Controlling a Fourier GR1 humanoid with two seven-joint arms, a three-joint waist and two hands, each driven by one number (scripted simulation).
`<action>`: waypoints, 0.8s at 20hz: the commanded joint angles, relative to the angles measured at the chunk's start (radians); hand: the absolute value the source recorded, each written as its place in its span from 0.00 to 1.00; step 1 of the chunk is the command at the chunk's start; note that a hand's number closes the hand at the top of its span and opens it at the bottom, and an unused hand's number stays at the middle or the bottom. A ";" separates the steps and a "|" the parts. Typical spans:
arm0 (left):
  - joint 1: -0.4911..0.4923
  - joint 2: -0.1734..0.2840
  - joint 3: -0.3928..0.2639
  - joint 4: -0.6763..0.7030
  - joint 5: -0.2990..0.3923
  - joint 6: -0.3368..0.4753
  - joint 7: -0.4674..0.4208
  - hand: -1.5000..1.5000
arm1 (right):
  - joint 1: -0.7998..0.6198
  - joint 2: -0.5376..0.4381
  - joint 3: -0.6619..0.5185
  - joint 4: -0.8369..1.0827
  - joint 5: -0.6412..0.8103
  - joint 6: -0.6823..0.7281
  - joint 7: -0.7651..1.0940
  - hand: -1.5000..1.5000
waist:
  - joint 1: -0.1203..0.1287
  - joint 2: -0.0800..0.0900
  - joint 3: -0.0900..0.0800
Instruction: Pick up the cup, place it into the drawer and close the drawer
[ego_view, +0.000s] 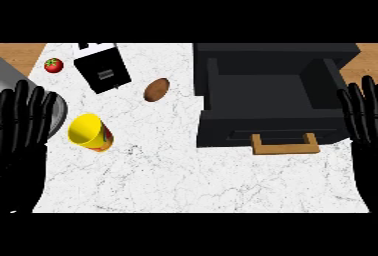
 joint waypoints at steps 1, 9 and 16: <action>0.004 0.036 0.058 0.023 0.099 -0.066 -0.021 0.00 | -0.012 0.011 0.011 -0.006 0.043 -0.028 0.008 0.00 | 0.034 0.000 0.043; -0.078 0.166 0.242 0.276 0.448 -0.236 0.122 0.00 | -0.038 -0.010 0.057 0.068 -0.040 0.065 0.086 0.00 | 0.038 0.003 0.043; -0.139 0.218 0.291 0.526 0.441 -0.333 0.040 0.00 | -0.042 -0.051 -0.042 0.162 -0.121 0.144 0.013 0.00 | 0.032 0.001 0.044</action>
